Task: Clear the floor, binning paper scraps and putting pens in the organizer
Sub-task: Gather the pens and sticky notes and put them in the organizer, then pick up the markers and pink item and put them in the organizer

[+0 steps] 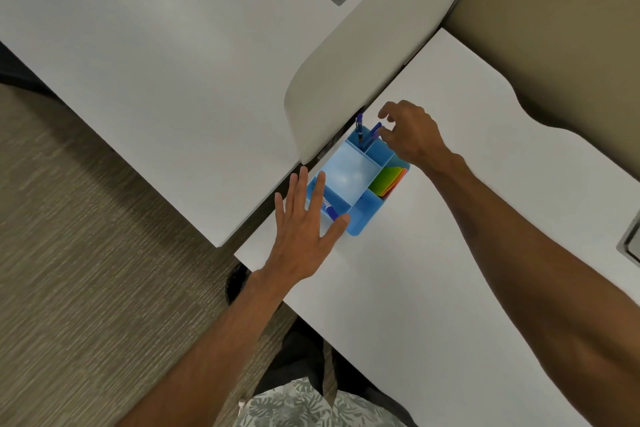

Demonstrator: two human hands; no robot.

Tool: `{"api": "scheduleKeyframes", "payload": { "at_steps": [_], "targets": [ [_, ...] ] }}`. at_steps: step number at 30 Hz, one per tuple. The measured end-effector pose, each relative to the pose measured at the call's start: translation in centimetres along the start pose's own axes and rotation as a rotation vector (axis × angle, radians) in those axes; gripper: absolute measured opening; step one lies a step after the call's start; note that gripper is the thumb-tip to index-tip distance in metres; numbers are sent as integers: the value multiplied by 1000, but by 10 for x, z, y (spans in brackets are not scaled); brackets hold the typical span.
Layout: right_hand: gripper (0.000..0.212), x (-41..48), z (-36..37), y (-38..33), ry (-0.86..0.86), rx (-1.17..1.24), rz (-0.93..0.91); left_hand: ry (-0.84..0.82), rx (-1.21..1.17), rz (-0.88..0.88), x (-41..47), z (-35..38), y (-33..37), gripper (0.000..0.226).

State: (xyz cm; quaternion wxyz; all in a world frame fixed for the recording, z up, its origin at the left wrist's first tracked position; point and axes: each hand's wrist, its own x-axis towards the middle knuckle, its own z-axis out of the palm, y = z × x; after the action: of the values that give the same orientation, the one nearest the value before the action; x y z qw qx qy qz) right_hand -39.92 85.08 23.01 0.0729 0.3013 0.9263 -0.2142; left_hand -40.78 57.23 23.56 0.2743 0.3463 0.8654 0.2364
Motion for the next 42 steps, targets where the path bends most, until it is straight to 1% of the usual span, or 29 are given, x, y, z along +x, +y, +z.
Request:
{"api": "scheduleKeyframes", "payload": {
  "at_steps": [3,6,10,12,15,19,22,25,28,31,37,42],
  "targets": [
    [30,-28,-9,-7,61,1,-44,19,-12,16,-5,-4,-4,83],
    [40,-63,-15,-18,93,-29,-121,38,19,16,-14,-8,-6,88],
    [56,-108,-16,-33,53,-141,-181,62,3,16,-31,-12,-8,82],
    [61,-130,-13,-38,33,-153,-196,82,16,12,-44,-14,-8,80],
    [64,-168,-8,-46,22,-111,-224,144,-2,2,-69,-16,-4,77],
    [64,-219,3,-53,33,-46,-276,273,-26,-25,-112,-16,1,73],
    [66,-253,19,-58,32,-49,-316,349,74,-102,-151,-10,3,74],
    [64,-287,37,-65,53,-36,-379,386,152,-234,-199,4,1,76],
    [60,-320,54,-76,91,-14,-453,407,148,-349,-251,18,-3,78],
    [60,-349,66,-91,85,-6,-554,456,123,-442,-300,32,-9,79],
    [58,-398,88,-126,-55,20,-718,557,60,-592,-386,56,-23,80],
    [58,-441,108,-170,-170,22,-880,641,8,-722,-453,69,-42,81]
  ]
}}
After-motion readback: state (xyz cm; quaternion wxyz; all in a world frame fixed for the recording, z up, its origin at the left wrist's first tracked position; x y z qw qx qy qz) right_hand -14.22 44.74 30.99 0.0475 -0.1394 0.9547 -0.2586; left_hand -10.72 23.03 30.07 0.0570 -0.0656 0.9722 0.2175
